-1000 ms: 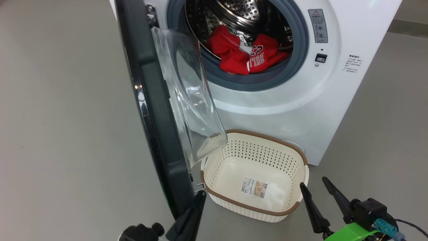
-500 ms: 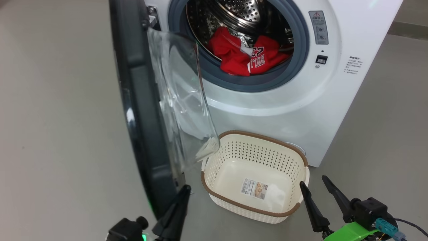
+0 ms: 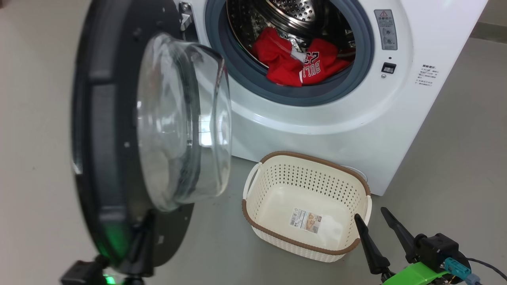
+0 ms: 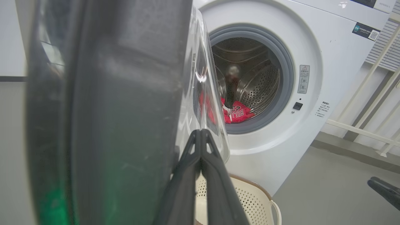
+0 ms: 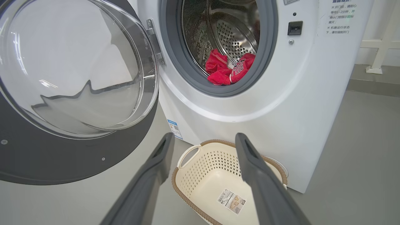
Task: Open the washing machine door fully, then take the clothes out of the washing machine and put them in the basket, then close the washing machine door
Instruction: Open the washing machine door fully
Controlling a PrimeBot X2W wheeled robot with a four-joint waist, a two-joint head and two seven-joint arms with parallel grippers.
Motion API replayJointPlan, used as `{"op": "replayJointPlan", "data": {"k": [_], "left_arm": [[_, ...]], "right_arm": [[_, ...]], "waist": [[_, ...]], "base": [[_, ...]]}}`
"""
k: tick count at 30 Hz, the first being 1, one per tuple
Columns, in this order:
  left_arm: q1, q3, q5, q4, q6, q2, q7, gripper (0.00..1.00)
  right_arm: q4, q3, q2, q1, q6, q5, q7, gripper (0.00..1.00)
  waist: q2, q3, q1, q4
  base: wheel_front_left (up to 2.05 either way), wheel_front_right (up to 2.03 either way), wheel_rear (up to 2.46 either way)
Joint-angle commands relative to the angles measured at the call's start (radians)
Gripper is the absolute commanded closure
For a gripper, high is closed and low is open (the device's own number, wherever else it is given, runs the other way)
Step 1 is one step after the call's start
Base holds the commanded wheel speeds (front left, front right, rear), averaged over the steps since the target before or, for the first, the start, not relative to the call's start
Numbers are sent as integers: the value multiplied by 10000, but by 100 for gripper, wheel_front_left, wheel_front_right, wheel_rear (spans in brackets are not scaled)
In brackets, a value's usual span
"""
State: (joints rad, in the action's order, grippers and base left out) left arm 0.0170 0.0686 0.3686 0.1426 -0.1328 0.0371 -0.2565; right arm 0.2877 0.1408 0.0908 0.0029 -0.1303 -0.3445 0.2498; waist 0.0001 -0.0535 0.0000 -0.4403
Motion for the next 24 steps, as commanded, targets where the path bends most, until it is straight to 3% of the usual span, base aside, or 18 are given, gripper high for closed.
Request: {"op": "replayJointPlan", "data": {"k": [1, 13, 24], "left_arm": [[148, -741, -116, -240, 75, 131, -53, 100], [647, -3099, -886, 117, 96, 131, -53, 100], [2046, -5530, -1546, 1053, 66, 261, -53, 100]], "right_arm": [[-268, 213, 69, -209, -4, -53, 120, 0], [-293, 219, 148, -347, -4, -72, 120, 0], [-348, 164, 307, -515, -4, 38, 120, 0]], "waist": [[-1, -16, 0, 5], [-1, -183, 0, 184], [-1, -585, 0, 328]], "base": [[0, 0, 0], [0, 0, 0], [0, 0, 0]]}}
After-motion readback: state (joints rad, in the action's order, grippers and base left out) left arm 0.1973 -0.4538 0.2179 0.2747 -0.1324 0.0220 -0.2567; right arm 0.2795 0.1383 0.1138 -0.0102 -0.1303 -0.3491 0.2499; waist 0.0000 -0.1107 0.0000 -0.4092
